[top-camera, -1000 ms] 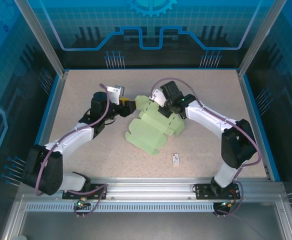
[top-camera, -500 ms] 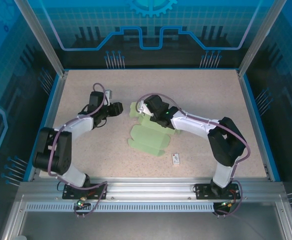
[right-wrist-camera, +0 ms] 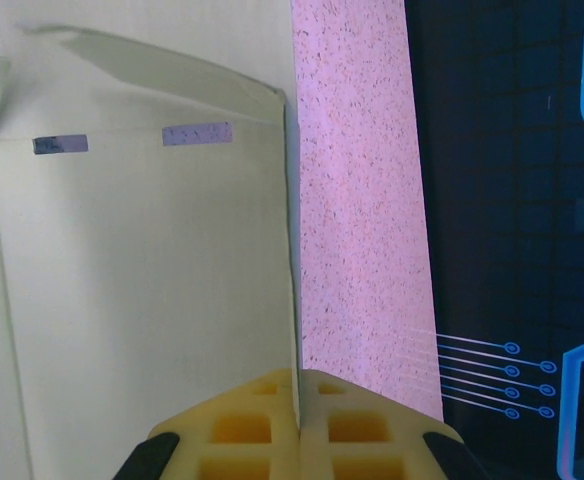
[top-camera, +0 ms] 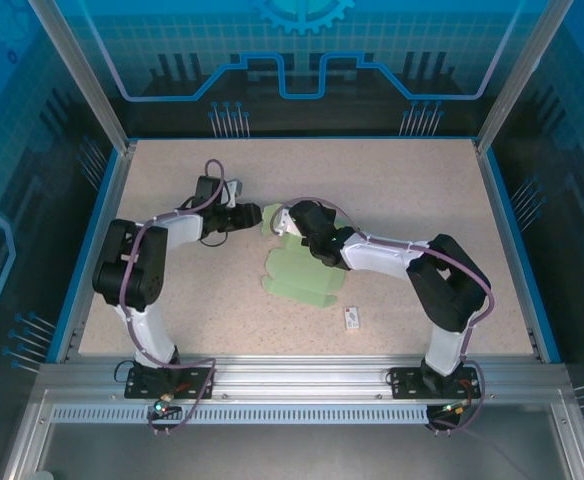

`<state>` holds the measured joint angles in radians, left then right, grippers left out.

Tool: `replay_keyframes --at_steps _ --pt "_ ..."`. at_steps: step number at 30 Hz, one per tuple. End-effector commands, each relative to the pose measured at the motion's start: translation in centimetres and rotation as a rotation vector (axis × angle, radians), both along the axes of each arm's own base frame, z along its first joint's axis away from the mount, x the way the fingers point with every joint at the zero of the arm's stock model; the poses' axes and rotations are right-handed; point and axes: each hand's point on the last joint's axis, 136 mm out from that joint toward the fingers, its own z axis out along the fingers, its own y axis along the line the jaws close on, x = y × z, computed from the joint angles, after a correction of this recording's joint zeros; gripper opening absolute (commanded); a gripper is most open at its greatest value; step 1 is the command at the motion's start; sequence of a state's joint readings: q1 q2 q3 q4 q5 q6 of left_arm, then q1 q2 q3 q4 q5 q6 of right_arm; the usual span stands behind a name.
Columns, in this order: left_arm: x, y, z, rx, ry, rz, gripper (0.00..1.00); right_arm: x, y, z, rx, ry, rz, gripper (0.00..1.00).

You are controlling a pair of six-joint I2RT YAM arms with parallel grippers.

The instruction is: Fold the paper box

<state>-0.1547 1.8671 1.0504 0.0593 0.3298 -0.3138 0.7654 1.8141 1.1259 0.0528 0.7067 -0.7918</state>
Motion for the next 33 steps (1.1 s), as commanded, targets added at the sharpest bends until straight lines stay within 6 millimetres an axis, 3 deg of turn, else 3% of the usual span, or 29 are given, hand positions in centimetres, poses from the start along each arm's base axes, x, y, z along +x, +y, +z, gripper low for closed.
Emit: replay_keyframes --at_steps 1,6,16,23,33 --pt "0.6 -2.4 1.1 -0.081 -0.026 -0.074 0.56 0.2 0.4 -0.4 -0.009 -0.015 0.022 0.00" --pt "-0.5 -4.1 1.3 -0.108 -0.046 -0.148 0.56 0.3 0.1 -0.9 -0.013 -0.004 0.025 0.00" --pt "-2.3 -5.7 0.6 -0.116 -0.085 -0.225 0.56 0.5 -0.9 -1.3 0.005 0.021 0.026 0.00" --pt "-3.4 -7.1 1.2 -0.138 -0.144 -0.284 0.56 0.5 -1.3 -1.2 0.030 0.049 0.034 0.01" --pt "-4.1 -7.3 2.1 -0.147 -0.190 -0.306 0.56 0.5 -1.6 -0.6 0.054 0.054 0.039 0.01"
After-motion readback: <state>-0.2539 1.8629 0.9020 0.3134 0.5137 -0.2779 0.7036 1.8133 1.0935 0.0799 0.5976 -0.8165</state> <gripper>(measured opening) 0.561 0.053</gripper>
